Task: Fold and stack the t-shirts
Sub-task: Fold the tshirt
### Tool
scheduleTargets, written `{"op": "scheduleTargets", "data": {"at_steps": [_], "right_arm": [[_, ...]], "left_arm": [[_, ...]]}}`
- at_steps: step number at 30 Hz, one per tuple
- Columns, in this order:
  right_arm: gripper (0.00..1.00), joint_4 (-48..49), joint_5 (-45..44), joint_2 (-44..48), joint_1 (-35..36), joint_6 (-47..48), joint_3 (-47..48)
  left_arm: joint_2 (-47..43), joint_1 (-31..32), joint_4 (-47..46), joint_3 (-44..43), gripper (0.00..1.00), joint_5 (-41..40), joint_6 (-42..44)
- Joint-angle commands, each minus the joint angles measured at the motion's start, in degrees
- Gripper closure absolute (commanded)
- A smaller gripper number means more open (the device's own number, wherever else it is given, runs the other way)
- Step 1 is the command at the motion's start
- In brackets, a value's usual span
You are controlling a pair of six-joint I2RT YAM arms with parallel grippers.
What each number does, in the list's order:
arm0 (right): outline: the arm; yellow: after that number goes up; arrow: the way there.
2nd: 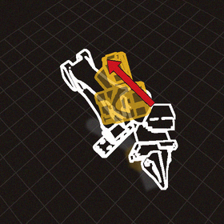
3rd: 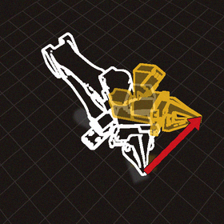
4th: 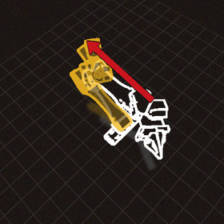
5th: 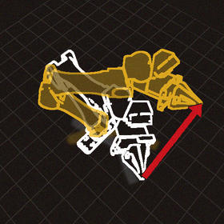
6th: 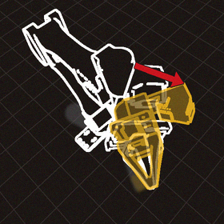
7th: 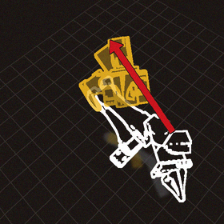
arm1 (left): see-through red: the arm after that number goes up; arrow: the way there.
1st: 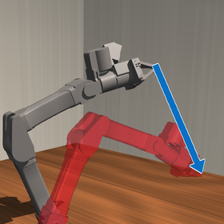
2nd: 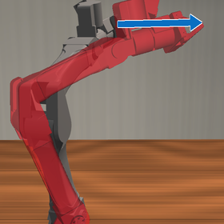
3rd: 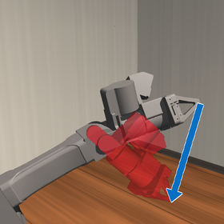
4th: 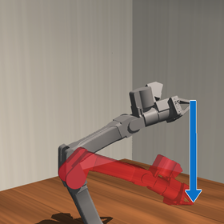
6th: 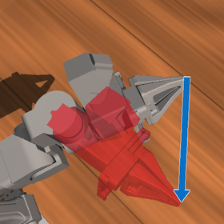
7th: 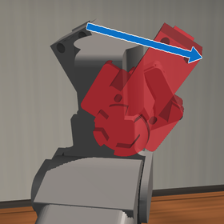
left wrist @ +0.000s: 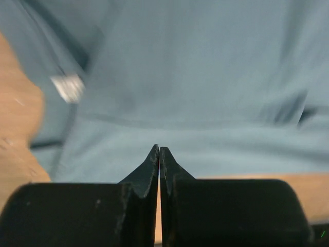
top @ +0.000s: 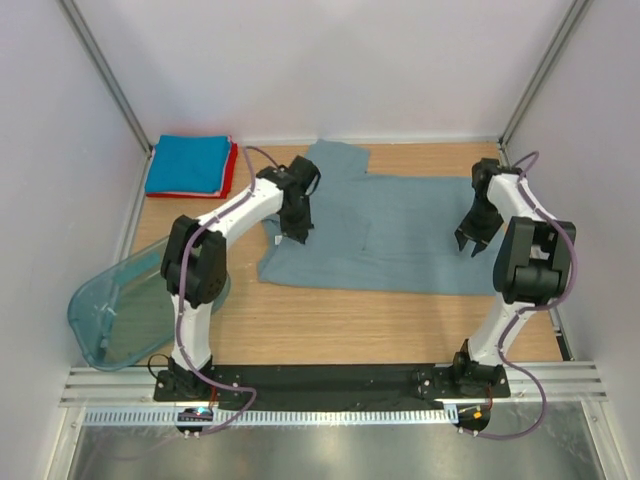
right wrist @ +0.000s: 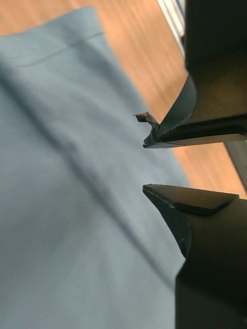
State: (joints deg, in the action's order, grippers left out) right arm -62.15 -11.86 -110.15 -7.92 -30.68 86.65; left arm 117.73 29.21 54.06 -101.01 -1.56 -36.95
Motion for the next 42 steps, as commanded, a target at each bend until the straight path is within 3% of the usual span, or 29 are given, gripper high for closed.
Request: {"op": "scheduleTargets", "data": {"at_steps": [1, 7, 15, 30, 36, 42], "right_arm": [[0.59, 4.21, 3.06, 8.98, 0.19, -1.58, -10.34], [0.61, 9.41, 2.19, 14.78, 0.28, -0.97, -20.9], [0.63, 19.34, -1.58, 14.53, 0.19, -0.52, -29.61], [0.62, 10.83, -6.42, 19.71, 0.19, -2.72, -35.15], [0.6, 8.45, -2.74, 21.64, 0.19, -6.15, -36.64], [0.59, 8.2, -0.98, 23.49, 0.1, -4.04, -31.91]], "left_arm": [[-6.01, 2.6, -0.79, 8.18, 0.99, 4.54, -1.71], [-9.1, 3.22, -1.68, 16.89, 1.0, 2.36, -1.37], [-8.84, 3.22, -4.23, 26.21, 1.0, -2.48, -2.25], [-16.48, 3.22, -0.54, 40.18, 1.0, -2.31, -9.63], [-20.07, 3.31, 0.95, 42.13, 1.0, -0.73, -11.3], [-26.67, 3.22, -3.08, 34.67, 0.97, 1.3, -8.07]]}}
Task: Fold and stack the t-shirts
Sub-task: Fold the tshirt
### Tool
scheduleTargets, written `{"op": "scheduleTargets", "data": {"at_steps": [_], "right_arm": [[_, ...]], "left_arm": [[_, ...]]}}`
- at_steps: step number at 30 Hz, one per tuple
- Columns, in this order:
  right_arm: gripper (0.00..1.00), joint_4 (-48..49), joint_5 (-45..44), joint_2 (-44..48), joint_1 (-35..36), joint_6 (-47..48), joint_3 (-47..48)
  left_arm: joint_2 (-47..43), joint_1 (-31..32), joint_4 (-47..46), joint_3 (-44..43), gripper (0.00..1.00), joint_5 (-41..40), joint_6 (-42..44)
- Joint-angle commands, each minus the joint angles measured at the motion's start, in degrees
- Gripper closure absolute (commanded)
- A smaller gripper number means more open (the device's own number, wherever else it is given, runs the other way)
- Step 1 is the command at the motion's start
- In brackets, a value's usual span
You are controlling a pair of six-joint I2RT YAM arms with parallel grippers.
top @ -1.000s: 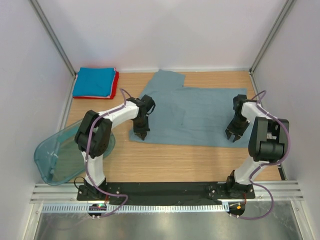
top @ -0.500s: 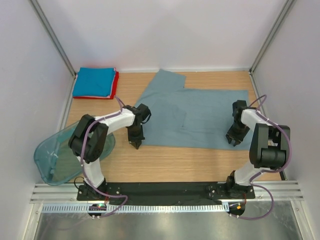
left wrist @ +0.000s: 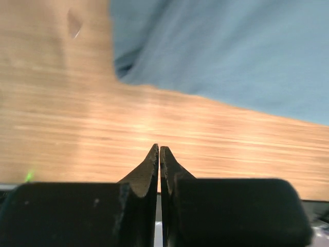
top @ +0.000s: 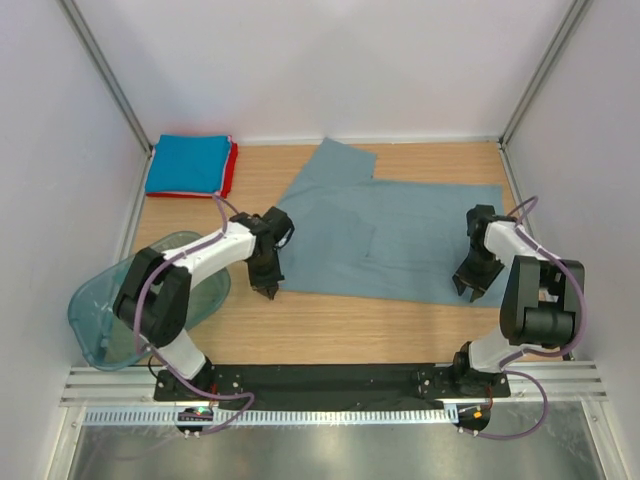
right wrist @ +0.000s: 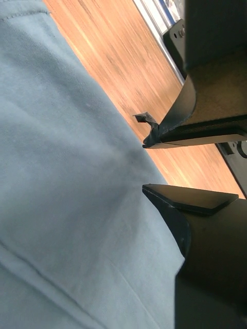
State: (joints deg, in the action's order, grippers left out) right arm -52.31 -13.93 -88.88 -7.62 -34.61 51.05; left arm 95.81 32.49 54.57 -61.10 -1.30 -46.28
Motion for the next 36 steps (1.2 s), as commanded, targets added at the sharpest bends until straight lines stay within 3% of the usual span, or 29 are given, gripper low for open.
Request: {"op": "scheduleTargets", "data": {"at_steps": [1, 5, 15, 21, 36], "right_arm": [[0.59, -2.09, 1.36, 2.31, -0.21, -0.02, 4.75], [0.58, -3.67, 1.46, 3.01, -0.21, 0.6, 9.23], [0.65, 2.65, -0.65, -4.89, -2.57, 2.71, 8.46], [0.66, 4.67, -1.62, -7.27, -3.98, 2.62, 5.82], [0.66, 3.11, -0.66, -4.38, -3.98, 1.65, -0.33]], "left_arm": [[-4.23, 0.03, -4.89, -6.3, 0.98, 0.95, 1.8], [0.86, -0.06, -5.61, -11.66, 1.0, 0.17, 3.65], [9.48, -0.41, -5.0, -11.68, 1.0, -6.96, 5.5], [9.93, -0.41, -0.96, -8.95, 1.0, -13.46, 2.87], [5.45, -0.41, -3.24, 5.98, 1.0, -9.16, -4.51]]}}
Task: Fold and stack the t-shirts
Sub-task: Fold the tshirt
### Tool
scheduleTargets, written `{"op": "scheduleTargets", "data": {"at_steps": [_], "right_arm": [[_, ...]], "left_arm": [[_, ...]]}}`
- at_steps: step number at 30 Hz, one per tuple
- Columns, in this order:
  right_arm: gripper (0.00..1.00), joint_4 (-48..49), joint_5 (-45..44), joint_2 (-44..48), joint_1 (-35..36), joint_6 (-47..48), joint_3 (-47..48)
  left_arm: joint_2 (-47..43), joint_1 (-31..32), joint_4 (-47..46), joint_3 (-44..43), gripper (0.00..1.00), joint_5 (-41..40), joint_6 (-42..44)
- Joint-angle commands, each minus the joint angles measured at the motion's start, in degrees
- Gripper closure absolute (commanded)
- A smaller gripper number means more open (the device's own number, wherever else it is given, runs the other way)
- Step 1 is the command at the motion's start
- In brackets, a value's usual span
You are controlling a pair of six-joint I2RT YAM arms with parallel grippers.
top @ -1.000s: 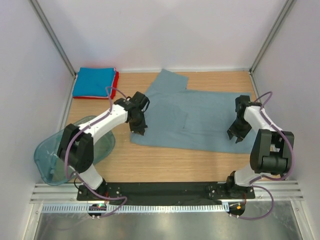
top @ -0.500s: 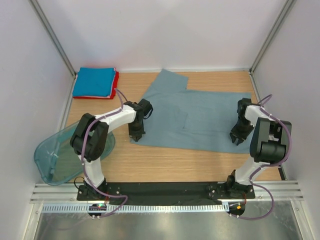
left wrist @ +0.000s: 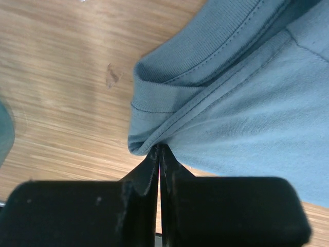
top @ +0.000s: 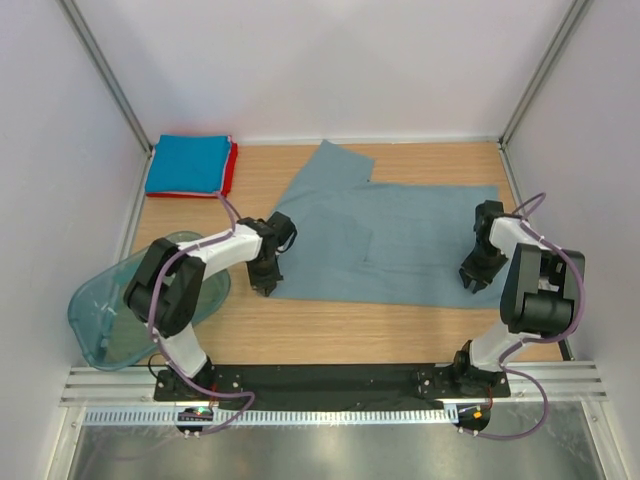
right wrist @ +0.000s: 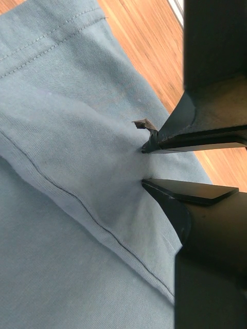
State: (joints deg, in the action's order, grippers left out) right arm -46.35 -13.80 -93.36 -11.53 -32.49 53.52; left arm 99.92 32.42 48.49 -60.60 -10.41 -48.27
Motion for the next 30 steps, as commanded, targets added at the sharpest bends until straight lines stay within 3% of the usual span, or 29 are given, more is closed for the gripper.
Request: {"op": "scheduleTargets", "data": {"at_steps": [1, 7, 11, 18, 21, 25, 27, 30], "right_arm": [[0.66, -3.39, -0.79, 0.46, -0.07, -0.9, -3.33], [0.66, -6.56, -2.1, 3.79, -0.07, -4.07, -3.68], [0.66, -5.16, 1.93, 8.88, -0.07, -5.48, -5.96], [0.6, -5.08, 6.23, 8.11, -0.07, -1.86, 7.38], [0.58, 2.22, 16.78, 7.24, 0.01, -4.42, 8.27], [0.55, 4.16, 15.22, 3.81, 0.02, -4.44, 15.71], [0.53, 3.11, 9.25, 2.04, 0.02, -3.2, 19.15], [0.46, 6.96, 11.68, -0.85, -0.42, 1.54, 23.47]], "left_arm": [[0.81, -0.34, 3.1, 6.1, 1.0, -0.13, -3.14], [-4.73, -0.17, 5.64, 8.39, 1.0, 0.3, -4.81], [-8.33, 0.01, 6.53, 5.68, 1.0, 3.55, -5.17], [-10.63, -0.26, 8.03, -16.19, 0.87, -0.39, 2.2], [-6.77, -2.35, 1.12, -25.14, 0.77, -1.45, 8.79], [2.19, -8.15, -5.94, -36.32, 0.69, 1.7, 13.46], [8.87, -11.32, -9.1, -44.32, 0.65, 5.13, 16.71], [19.41, -13.61, -11.13, -52.93, 0.58, 9.61, 20.05]]}}
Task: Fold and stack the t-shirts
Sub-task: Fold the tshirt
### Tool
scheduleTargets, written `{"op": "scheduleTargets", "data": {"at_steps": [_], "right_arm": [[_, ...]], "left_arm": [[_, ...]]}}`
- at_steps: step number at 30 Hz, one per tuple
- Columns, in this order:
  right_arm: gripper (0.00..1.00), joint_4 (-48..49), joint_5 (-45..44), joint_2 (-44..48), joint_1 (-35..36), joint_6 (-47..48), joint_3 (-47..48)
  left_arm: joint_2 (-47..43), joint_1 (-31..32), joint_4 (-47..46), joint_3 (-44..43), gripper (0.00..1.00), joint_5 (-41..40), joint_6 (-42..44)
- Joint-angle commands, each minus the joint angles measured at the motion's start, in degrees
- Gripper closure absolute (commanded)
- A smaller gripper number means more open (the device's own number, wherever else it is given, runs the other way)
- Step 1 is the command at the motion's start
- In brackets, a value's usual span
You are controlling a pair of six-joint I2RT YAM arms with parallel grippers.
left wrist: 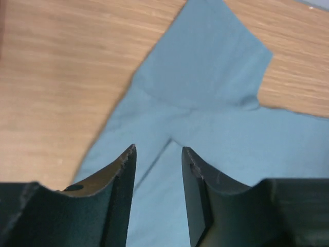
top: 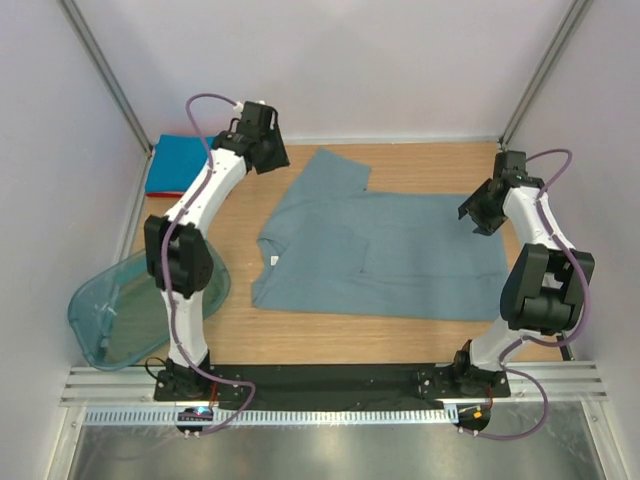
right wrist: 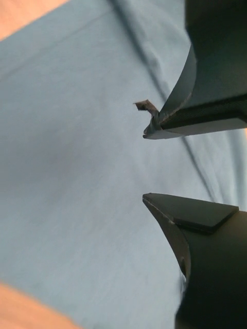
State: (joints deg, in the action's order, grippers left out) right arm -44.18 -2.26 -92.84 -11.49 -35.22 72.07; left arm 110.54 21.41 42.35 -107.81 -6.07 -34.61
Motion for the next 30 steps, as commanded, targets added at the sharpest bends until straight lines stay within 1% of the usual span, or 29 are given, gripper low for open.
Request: {"op": "scheduleTargets", "data": {"at_steps": [1, 2, 3, 4, 5, 6, 7, 9, 10, 11, 15, 18, 21, 24, 30], "right_arm": [[0.43, 5.94, 3.63, -2.51, -0.82, 5.42, 6.57], [0.4, 6.82, 5.41, -4.44, -0.99, 7.34, 7.63], [0.39, 6.57, 6.64, -5.5, -0.99, 7.97, 8.6], [0.38, 7.0, 7.0, -6.12, -0.91, 8.67, 9.83], [0.37, 7.88, 8.14, -7.26, -0.91, 9.46, 10.19], [0.37, 8.32, 8.85, -7.71, -0.99, 9.73, 10.54], [0.37, 8.93, 9.29, -8.67, -1.08, 10.08, 11.15], [0.36, 9.64, 11.04, -9.55, -1.08, 11.05, 11.95], [0.36, 9.99, 11.92, -10.25, -1.08, 11.49, 12.91], [0.34, 9.91, 12.37, -11.48, -1.08, 11.93, 13.61], [0.33, 10.52, 10.18, -14.38, -1.08, 12.02, 15.55], [0.32, 11.66, 8.94, -15.18, -1.17, 11.85, 15.82], [0.32, 13.33, 9.38, -15.62, -1.52, 11.14, 15.99], [0.32, 13.33, 10.17, -16.49, -1.52, 10.53, 17.39], [0.32, 11.32, 11.58, -18.17, -1.61, 11.49, 20.82]], "left_arm": [[11.42, -3.64, -5.17, -12.27, 0.57, 8.23, 6.83], [14.15, -4.18, -5.17, -15.47, 0.56, 9.05, 6.75], [20.0, -4.79, -5.17, -18.55, 0.55, 10.01, 6.23], [22.67, -5.84, -5.52, -24.93, 0.55, 12.2, 5.7], [28.18, -6.29, -6.13, -27.43, 0.54, 13.35, 4.48], [30.33, -6.81, -7.01, -29.89, 0.54, 14.49, 3.86], [32.7, -7.43, -10.5, -32.35, 0.53, 16.76, 3.07], [37.35, -8.13, -14.73, -33.52, 0.52, 18.19, -0.53], [38.42, -8.57, -18.93, -33.43, 0.52, 19.5, -2.11], [39.65, -8.75, -21.14, -33.52, 0.52, 19.95, -3.61], [45.88, -8.75, -27.84, -35.09, 0.53, 21.18, -11.33], [48.18, -8.4, -31.7, -36.33, 0.53, 21.45, -14.42], [50.47, -7.53, -34.51, -36.59, 0.54, 20.83, -14.78], [52.14, -6.82, -35.31, -37.03, 0.55, 20.48, -15.4], [54.6, -5.85, -36.99, -37.39, 0.58, 21.36, -16.63]]}}
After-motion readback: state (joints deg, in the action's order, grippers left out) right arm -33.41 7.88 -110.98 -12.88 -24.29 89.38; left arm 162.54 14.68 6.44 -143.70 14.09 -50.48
